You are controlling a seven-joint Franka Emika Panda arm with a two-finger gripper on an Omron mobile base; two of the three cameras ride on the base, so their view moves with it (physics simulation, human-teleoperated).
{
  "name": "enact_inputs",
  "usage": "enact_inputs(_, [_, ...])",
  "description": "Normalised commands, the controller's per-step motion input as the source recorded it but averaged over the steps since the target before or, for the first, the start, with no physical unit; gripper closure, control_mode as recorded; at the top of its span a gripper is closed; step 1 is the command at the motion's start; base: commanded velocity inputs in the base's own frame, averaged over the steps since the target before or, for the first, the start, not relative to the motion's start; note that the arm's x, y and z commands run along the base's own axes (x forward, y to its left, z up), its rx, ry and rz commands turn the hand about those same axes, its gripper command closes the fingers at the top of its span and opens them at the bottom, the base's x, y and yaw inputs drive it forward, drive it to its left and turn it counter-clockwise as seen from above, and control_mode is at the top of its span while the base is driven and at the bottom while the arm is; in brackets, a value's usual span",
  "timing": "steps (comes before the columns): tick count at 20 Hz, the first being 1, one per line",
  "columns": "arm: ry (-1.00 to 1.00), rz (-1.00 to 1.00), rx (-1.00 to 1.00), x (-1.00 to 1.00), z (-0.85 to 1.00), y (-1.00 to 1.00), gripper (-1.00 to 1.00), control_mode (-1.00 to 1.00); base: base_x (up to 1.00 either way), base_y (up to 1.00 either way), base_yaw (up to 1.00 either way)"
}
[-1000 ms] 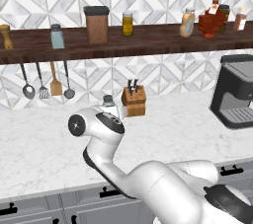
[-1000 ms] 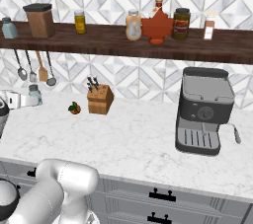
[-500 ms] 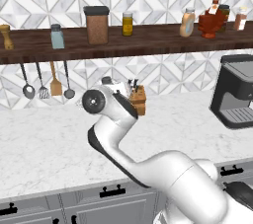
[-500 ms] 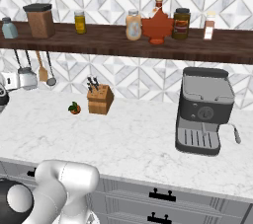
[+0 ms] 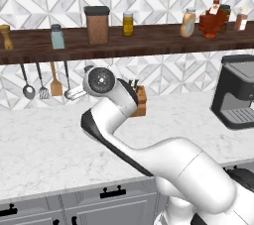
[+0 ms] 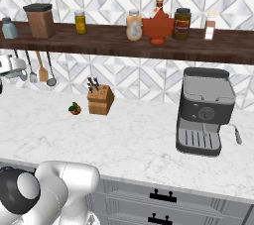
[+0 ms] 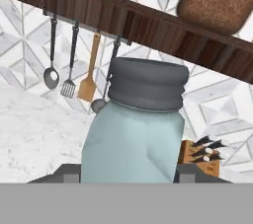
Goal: Put the shaker and condiment bottle from the counter next to their counterparts in the cabinet.
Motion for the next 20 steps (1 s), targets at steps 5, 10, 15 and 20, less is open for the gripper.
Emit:
enact_inputs(5, [-0.01,0.15,0.00,-0.76,0.77,0.66,1.00,-1.00,0.00,0.00,0.00])
enact_inputs(10, [-0.07,0.11,0.00,-0.80,0.75,0.47,1.00,-1.00,0.00,0.00,0.00])
enact_inputs(15, [-0.01,0.03,0.00,-0.07,0.64,0.10,1.00,-1.00,0.00,0.00,0.00])
enact_inputs(20, [0.01,0.10,-0.03,0.06,0.17,0.21,1.00,-1.00,0.00,0.00,0.00])
